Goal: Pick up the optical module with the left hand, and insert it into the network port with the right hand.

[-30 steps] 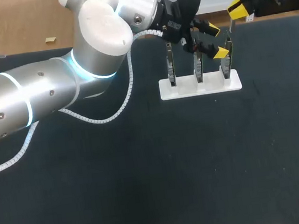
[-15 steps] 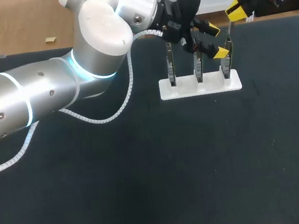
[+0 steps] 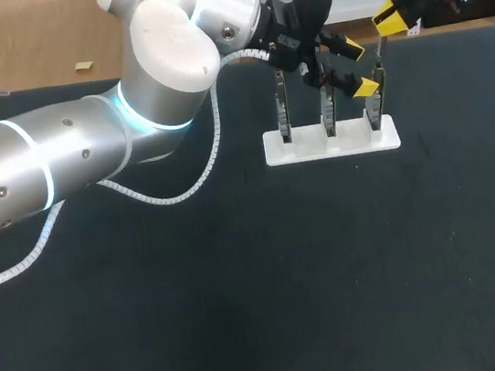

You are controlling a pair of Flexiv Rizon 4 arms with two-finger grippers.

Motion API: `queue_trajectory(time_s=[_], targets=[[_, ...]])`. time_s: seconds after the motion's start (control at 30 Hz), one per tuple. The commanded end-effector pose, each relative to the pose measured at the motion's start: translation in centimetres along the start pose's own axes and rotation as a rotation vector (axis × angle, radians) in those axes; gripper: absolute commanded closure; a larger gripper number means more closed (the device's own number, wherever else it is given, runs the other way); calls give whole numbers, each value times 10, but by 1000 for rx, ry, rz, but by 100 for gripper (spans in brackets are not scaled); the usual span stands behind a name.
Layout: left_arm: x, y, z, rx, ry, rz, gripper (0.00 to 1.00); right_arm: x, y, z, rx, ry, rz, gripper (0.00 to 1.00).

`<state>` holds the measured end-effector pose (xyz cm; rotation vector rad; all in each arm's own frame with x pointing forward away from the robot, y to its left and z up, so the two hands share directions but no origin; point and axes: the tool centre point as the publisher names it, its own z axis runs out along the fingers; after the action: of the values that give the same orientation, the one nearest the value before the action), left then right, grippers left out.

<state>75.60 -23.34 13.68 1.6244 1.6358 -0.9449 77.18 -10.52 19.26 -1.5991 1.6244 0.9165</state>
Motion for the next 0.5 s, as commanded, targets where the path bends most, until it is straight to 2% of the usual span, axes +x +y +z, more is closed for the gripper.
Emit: queue_trajectory(time_s=[0.03,0.5], targets=[[-2,3,1,6,7,-2,0,3,2,1,6,0,0,100],[-2,3,1,6,7,-2,0,8,1,-2,20,-9,8,100]])
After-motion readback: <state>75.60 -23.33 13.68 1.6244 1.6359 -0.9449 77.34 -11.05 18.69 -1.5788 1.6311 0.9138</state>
